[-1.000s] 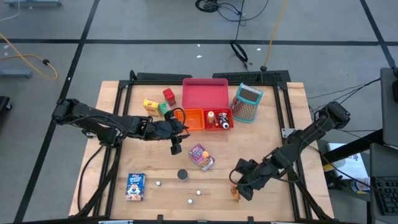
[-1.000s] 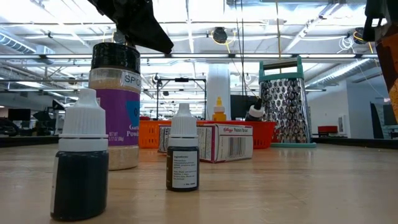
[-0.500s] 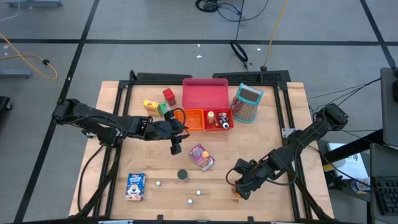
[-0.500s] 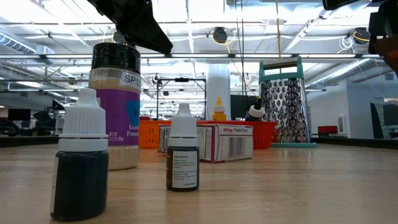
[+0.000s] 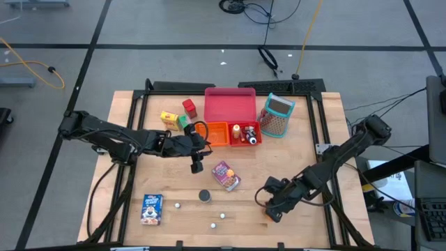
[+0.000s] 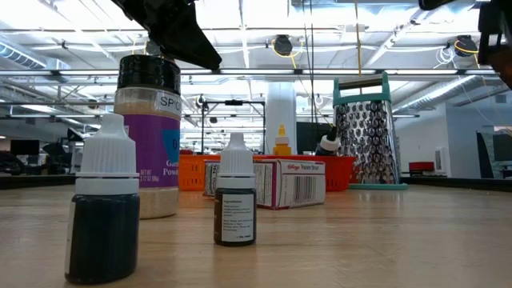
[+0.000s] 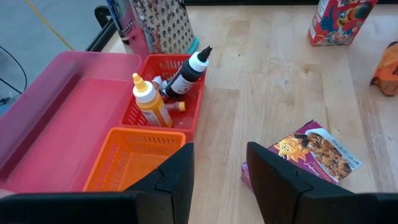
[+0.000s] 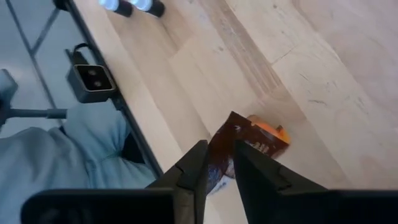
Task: Pick & Place Kitchen Items
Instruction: Put the orange seasoning bag into the orange bin
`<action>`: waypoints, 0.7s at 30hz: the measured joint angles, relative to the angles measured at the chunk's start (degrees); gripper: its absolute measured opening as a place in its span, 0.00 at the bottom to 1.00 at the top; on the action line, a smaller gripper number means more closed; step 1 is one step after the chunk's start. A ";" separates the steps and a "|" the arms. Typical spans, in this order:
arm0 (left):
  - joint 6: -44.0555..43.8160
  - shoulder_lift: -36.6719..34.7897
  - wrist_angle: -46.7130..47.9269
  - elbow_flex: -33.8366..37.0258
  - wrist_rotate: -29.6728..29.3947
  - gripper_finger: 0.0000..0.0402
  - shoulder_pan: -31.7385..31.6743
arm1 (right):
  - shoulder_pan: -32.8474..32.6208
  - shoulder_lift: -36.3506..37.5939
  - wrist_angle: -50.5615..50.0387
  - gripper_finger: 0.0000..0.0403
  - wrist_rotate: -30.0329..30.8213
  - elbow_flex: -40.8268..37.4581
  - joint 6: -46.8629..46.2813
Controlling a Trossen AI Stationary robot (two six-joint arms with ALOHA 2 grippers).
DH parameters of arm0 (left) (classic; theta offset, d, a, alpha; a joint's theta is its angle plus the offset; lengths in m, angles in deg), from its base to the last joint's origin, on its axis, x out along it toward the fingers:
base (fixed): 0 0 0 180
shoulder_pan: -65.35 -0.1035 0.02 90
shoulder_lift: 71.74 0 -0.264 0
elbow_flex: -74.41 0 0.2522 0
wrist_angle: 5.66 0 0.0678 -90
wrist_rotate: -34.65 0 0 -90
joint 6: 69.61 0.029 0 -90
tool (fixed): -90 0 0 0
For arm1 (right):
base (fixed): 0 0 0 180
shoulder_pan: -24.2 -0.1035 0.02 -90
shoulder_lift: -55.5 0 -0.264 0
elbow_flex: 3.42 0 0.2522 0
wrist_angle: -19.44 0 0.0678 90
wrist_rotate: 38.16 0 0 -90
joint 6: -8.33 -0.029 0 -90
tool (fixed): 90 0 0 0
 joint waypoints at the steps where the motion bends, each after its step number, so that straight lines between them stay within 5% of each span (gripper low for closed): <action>1: -0.01 0.00 0.00 0.00 0.00 0.37 0.00 | 0.00 0.39 -0.04 0.17 -0.04 0.00 0.02; 21: 0.07 0.00 0.17 0.00 -0.07 0.37 0.00 | 0.72 3.26 -2.02 0.17 -1.50 -0.02 -2.36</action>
